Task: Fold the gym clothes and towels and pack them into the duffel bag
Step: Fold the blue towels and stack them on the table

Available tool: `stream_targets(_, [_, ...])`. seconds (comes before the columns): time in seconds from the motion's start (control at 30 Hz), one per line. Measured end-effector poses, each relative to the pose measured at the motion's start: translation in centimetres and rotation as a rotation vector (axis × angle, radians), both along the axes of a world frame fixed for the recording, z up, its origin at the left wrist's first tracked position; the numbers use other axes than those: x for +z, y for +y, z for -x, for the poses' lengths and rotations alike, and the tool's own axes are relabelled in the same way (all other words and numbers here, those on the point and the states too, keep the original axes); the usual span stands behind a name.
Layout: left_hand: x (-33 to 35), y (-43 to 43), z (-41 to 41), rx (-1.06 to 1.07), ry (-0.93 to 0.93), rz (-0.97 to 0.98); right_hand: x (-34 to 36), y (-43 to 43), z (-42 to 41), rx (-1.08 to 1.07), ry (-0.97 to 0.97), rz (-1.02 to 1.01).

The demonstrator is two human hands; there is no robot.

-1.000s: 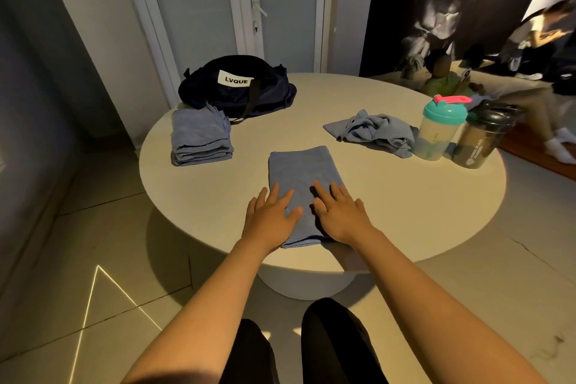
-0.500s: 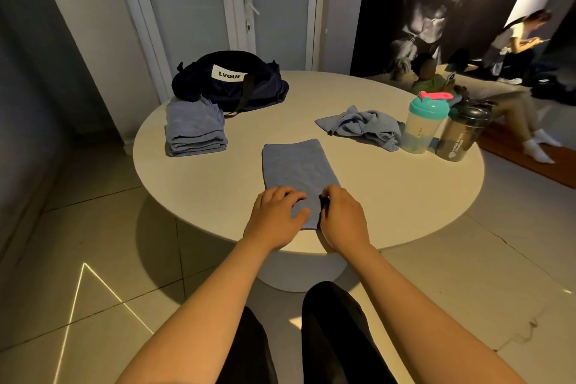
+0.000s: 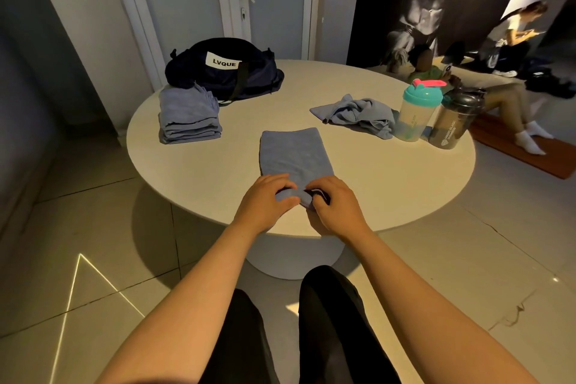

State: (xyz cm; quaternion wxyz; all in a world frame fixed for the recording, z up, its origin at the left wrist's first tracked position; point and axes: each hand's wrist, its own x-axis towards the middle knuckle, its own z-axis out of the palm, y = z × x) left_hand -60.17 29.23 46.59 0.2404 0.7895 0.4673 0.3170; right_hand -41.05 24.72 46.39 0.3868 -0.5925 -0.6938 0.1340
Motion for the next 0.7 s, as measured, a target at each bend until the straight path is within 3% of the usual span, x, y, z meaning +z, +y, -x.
stream_targets(0.1, [0.3, -0.5, 0.1, 0.075, -0.067, -0.017, 0.9, -0.6, -0.5, 0.146, 0.076, 0.058])
stream_targets(0.27, [0.3, -0.6, 0.1, 0.096, -0.106, -0.041, 0.2, -0.8, -0.3, 0.207, -0.186, -0.017])
stream_targets(0.37, [0.5, -0.8, 0.1, 0.084, -0.118, -0.079, -0.2, -1.0, -0.1, 0.134, -0.107, -0.12])
stream_targets(0.53, [1.1, -1.4, 0.3, -0.039, -0.233, -0.069, 0.3, -1.2, -0.3, 0.021, 0.149, -0.093])
stream_targets(0.7, [0.7, -0.8, 0.3, 0.005, -0.14, -0.104, 1.8, -0.5, -0.3, -0.07, 0.328, -0.109])
